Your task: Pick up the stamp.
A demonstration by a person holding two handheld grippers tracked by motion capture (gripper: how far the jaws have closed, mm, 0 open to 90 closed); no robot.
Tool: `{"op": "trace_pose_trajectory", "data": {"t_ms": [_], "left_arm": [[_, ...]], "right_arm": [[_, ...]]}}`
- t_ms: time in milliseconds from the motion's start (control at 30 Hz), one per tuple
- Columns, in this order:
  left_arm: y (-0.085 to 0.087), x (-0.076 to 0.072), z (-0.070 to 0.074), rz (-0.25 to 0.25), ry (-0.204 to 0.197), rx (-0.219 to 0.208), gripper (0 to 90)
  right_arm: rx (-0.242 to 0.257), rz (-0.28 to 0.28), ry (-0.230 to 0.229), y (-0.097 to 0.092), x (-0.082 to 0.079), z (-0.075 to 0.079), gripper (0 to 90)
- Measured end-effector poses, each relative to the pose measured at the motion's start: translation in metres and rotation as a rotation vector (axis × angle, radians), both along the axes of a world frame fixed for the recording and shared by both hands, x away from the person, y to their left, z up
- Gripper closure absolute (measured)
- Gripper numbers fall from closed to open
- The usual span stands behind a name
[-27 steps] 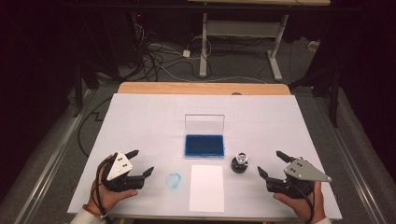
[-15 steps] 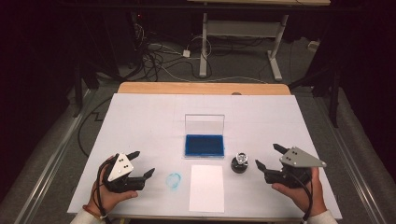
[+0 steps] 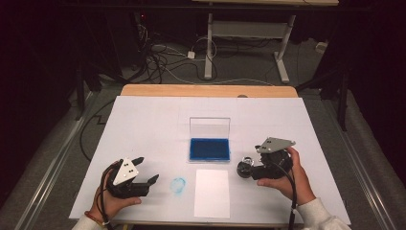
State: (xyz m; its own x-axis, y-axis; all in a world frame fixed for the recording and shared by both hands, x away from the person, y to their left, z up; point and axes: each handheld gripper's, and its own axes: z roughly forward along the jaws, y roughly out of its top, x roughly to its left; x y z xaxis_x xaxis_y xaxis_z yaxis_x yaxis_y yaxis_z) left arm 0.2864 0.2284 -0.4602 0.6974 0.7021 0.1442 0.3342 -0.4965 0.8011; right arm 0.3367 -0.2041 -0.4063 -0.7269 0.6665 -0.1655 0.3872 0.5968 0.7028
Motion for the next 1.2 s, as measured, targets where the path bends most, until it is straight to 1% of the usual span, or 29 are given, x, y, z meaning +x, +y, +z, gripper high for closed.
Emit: {"op": "trace_pose_trajectory", "data": {"t_ms": [33,100,133,167,200,233,300,333,400,433,467,533,633,667,733,767,900,1000,1067,1200], "left_arm": [[0.0,0.0,0.0,-0.003,0.002,0.0,22.1],[-0.001,-0.001,0.0,-0.009,0.002,0.008,22.0],[-0.002,0.0,-0.001,-0.011,0.004,0.013,22.0],[-0.002,0.0,-0.001,-0.012,0.008,0.014,22.0],[-0.003,0.0,-0.001,-0.014,0.01,0.015,22.1],[-0.003,0.0,-0.001,-0.014,0.011,0.016,22.1],[-0.003,0.001,-0.002,-0.015,0.013,0.019,22.0],[-0.004,0.001,-0.002,-0.015,0.016,0.02,22.1],[-0.004,0.002,-0.003,-0.017,0.02,0.026,22.0],[-0.004,0.002,-0.003,-0.02,0.023,0.026,22.1],[-0.004,0.002,-0.003,-0.02,0.023,0.026,22.0],[-0.004,0.002,-0.004,-0.023,0.024,0.028,22.0],[-0.004,0.002,-0.004,-0.025,0.025,0.03,22.0],[-0.004,0.002,-0.004,-0.026,0.027,0.03,22.0],[-0.004,0.002,-0.004,-0.041,0.034,0.022,22.0],[-0.004,0.002,-0.005,-0.043,0.036,0.02,22.1],[-0.004,0.002,-0.005,-0.047,0.042,0.019,22.0],[-0.005,0.003,-0.005,-0.05,0.047,0.022,22.0],[-0.005,0.003,-0.006,-0.053,0.051,0.022,22.1],[-0.004,0.003,-0.006,-0.054,0.053,0.021,22.1]], "right_arm": [[-0.008,0.001,0.007,0.001,0.002,-0.003,29.4],[-0.03,-0.003,0.036,0.002,0.006,-0.01,32.4],[-0.03,-0.003,0.036,0.002,0.006,-0.01,32.4],[-0.039,-0.002,0.048,0.002,0.008,-0.015,32.5],[-0.059,0.015,0.075,0.003,0.012,-0.023,35.3],[-0.057,0.015,0.08,0.003,0.012,-0.025,35.4],[-0.054,0.024,0.078,0.003,0.013,-0.026,36.5],[-0.046,0.031,0.075,0.004,0.014,-0.026,40.7],[-0.039,0.032,0.076,0.005,0.013,-0.026,42.9],[-0.035,0.035,0.066,0.005,0.013,-0.026,44.4],[-0.028,0.034,0.058,0.005,0.014,-0.026,46.0],[-0.01,0.02,0.063,0.005,0.014,-0.026,47.4],[-0.001,0.019,0.065,0.005,0.014,-0.026,49.4],[-0.005,0.018,0.063,0.005,0.014,-0.026,51.7],[-0.003,0.024,0.067,0.006,0.013,-0.026,52.3],[-0.005,0.029,0.06,0.007,0.013,-0.026,55.9],[-0.017,0.036,0.063,0.007,0.011,-0.025,56.3],[-0.018,0.028,0.055,0.008,0.01,-0.025,56.8],[-0.029,0.044,0.046,0.008,0.011,-0.025,56.9],[-0.021,0.045,0.041,0.007,0.01,-0.025,57.0]]}}
